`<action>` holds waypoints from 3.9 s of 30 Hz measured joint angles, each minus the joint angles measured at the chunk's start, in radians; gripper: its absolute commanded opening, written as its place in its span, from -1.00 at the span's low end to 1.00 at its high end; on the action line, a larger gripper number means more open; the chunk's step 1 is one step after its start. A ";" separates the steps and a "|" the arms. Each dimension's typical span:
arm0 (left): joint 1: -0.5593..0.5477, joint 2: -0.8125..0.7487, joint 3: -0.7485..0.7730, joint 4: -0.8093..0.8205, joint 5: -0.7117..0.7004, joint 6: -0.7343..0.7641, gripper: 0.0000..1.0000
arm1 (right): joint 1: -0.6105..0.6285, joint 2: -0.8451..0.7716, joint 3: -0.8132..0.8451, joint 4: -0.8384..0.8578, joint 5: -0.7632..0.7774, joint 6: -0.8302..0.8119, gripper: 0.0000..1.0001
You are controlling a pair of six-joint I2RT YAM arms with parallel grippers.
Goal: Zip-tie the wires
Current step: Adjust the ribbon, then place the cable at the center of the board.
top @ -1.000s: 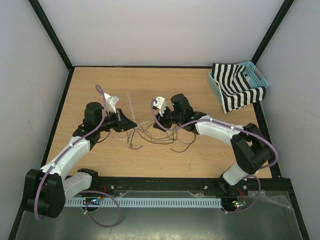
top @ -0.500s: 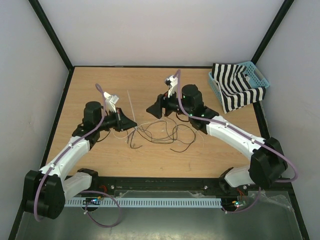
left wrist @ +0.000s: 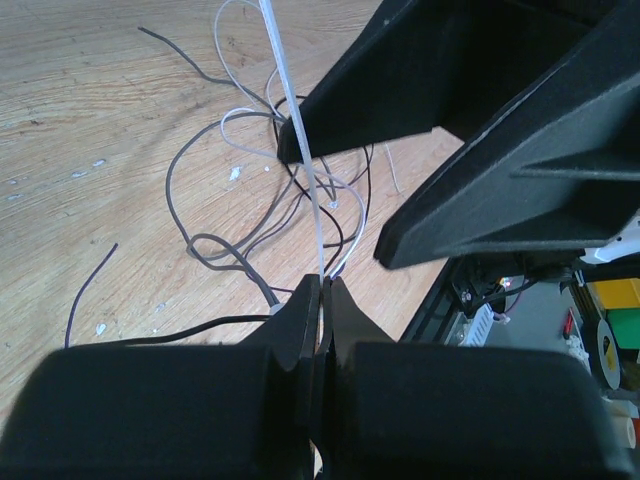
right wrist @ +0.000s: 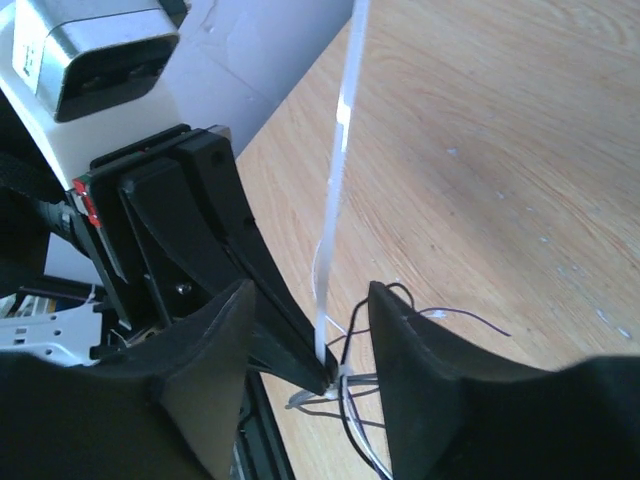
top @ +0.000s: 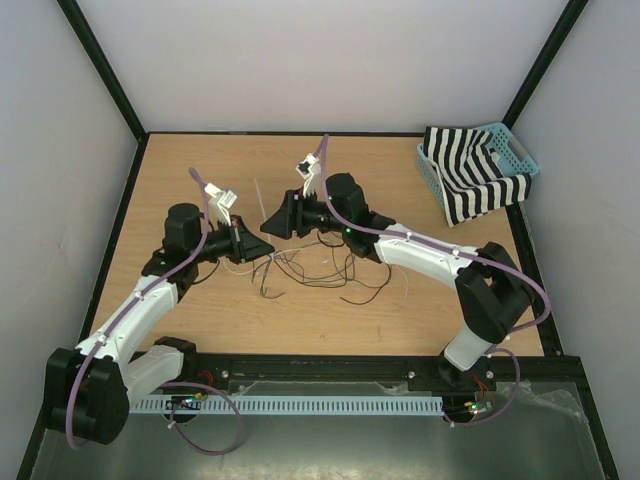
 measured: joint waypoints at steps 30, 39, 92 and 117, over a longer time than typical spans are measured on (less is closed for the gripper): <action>-0.055 -0.011 -0.019 0.115 -0.062 -0.001 -1.00 | -0.033 0.086 0.233 -0.170 -0.072 -0.027 -1.00; -0.108 -0.007 -0.062 0.164 -0.111 -0.002 -1.00 | -0.046 0.088 0.280 -0.240 -0.079 -0.048 -1.00; -0.251 0.331 0.209 -0.061 -0.136 -0.029 -1.00 | -0.416 -0.565 -0.136 -0.347 0.183 -0.422 0.90; -0.219 0.870 0.456 0.105 -0.130 -0.140 -1.00 | -0.573 -0.648 -0.301 -0.434 0.219 -0.415 0.87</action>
